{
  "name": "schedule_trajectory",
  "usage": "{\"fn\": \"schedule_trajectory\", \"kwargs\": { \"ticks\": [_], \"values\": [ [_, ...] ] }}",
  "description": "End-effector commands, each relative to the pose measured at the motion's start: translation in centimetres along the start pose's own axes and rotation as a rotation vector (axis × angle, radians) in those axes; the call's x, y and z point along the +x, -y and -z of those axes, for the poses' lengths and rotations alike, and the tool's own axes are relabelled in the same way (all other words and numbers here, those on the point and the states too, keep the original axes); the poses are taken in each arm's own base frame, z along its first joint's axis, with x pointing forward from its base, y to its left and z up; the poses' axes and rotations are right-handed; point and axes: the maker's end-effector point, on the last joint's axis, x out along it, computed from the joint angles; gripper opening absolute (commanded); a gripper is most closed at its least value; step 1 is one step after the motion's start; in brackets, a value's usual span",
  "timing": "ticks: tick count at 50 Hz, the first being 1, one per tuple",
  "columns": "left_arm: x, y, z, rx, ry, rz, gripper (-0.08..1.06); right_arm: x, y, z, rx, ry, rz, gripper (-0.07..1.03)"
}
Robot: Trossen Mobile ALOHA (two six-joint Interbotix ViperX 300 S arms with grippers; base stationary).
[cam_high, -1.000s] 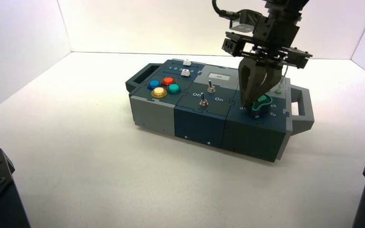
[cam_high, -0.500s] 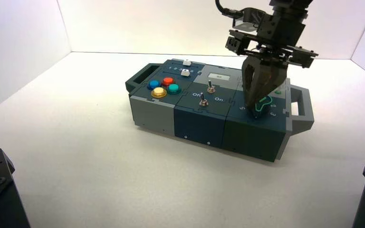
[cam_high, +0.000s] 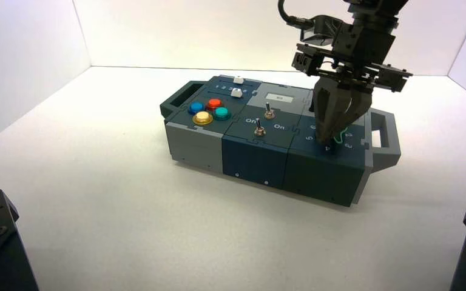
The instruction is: Turn the knob to position 2.
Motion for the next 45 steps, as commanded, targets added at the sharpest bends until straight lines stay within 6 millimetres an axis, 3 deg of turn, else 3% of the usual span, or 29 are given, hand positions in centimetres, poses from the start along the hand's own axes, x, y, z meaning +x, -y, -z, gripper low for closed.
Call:
{"fn": "schedule_trajectory", "kwargs": {
  "ticks": [1, 45],
  "values": [
    [-0.5, 0.2, -1.6, 0.017, 0.034, 0.002, -0.03, -0.7, -0.4, -0.2, -0.005, 0.022, -0.01, -0.02],
    [-0.8, 0.2, -2.6, 0.053, 0.049, 0.001, -0.03, -0.9, -0.1, 1.1, 0.018, 0.01, -0.007, -0.02]
  ]
}}
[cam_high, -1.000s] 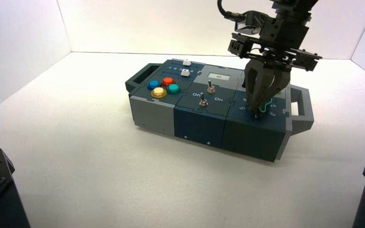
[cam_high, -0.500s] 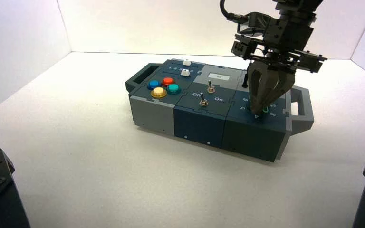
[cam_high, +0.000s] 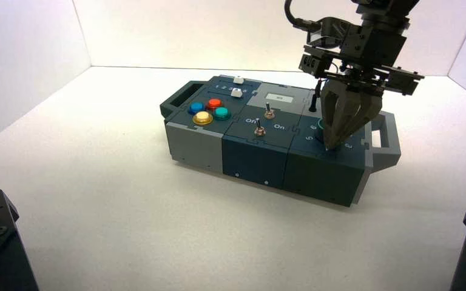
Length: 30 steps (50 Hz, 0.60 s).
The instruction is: Turn the knob to position 2.
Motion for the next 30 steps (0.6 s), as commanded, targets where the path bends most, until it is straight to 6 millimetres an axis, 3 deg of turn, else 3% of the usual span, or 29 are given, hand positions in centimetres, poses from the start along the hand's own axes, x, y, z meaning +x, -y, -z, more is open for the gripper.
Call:
{"fn": "schedule_trajectory", "kwargs": {
  "ticks": [1, 30],
  "values": [
    [-0.5, 0.1, -1.44, 0.021, 0.034, 0.0, -0.03, -0.66, -0.23, -0.25, 0.001, 0.026, -0.006, -0.02],
    [-0.75, 0.16, -1.63, 0.03, 0.04, 0.0, -0.03, -0.55, 0.58, -0.37, 0.013, 0.027, 0.035, -0.02]
  ]
}}
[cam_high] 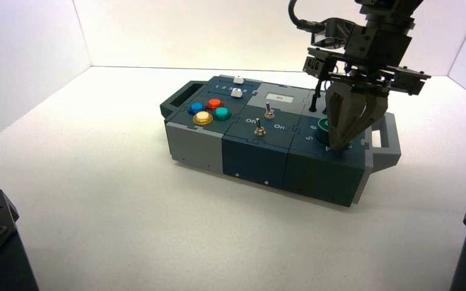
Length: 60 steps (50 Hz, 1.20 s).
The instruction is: Turn the knob to position 2.
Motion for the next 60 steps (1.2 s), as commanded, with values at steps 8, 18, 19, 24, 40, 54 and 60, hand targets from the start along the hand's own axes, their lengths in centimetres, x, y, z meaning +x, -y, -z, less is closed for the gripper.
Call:
{"fn": "schedule_trajectory", "kwargs": {
  "ticks": [8, 18, 19, 24, 40, 54, 60],
  "values": [
    [-0.9, 0.2, -1.7, 0.02, 0.042, 0.002, -0.03, -0.6, 0.1, -0.7, 0.005, 0.031, 0.011, -0.02],
    [-1.1, 0.2, -2.1, 0.025, 0.05, 0.002, -0.03, -0.6, 0.5, -0.8, 0.023, 0.029, 0.014, -0.02],
    [-1.1, 0.2, -2.1, 0.025, 0.05, 0.002, -0.03, -0.6, 0.6, -0.8, 0.022, 0.029, 0.016, -0.02],
    [-1.3, 0.3, -2.3, 0.029, 0.054, 0.002, -0.03, -0.6, 0.6, -0.9, 0.023, 0.03, 0.017, -0.02],
    [-1.3, 0.3, -2.5, 0.035, 0.054, 0.003, -0.03, -0.8, 1.2, -1.1, 0.035, 0.033, 0.024, -0.02],
    [-1.3, 0.3, -2.4, 0.036, 0.053, 0.002, -0.03, -1.0, 1.8, -1.4, 0.039, 0.037, 0.037, -0.02],
    [-1.3, 0.3, -2.4, 0.036, 0.053, 0.002, -0.03, -1.1, 1.8, -1.5, 0.036, 0.037, 0.038, -0.02]
  ]
}}
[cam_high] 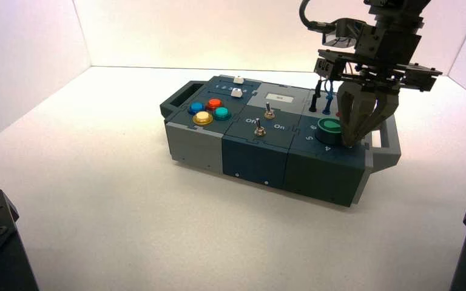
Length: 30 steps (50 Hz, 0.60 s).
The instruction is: Turn the knob to position 2.
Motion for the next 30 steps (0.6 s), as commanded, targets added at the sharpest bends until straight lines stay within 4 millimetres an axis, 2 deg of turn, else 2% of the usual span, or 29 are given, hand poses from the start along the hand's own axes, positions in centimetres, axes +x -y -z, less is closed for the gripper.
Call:
{"fn": "schedule_trajectory", "kwargs": {
  "ticks": [1, 30],
  "values": [
    [-0.46, 0.09, -1.28, 0.013, 0.027, 0.001, -0.03, -0.82, -0.23, -0.91, 0.001, 0.027, -0.005, -0.02],
    [-0.45, 0.08, -1.4, 0.015, 0.028, 0.001, -0.03, -0.78, 0.17, -0.93, -0.012, 0.011, 0.02, -0.02]
  ]
}}
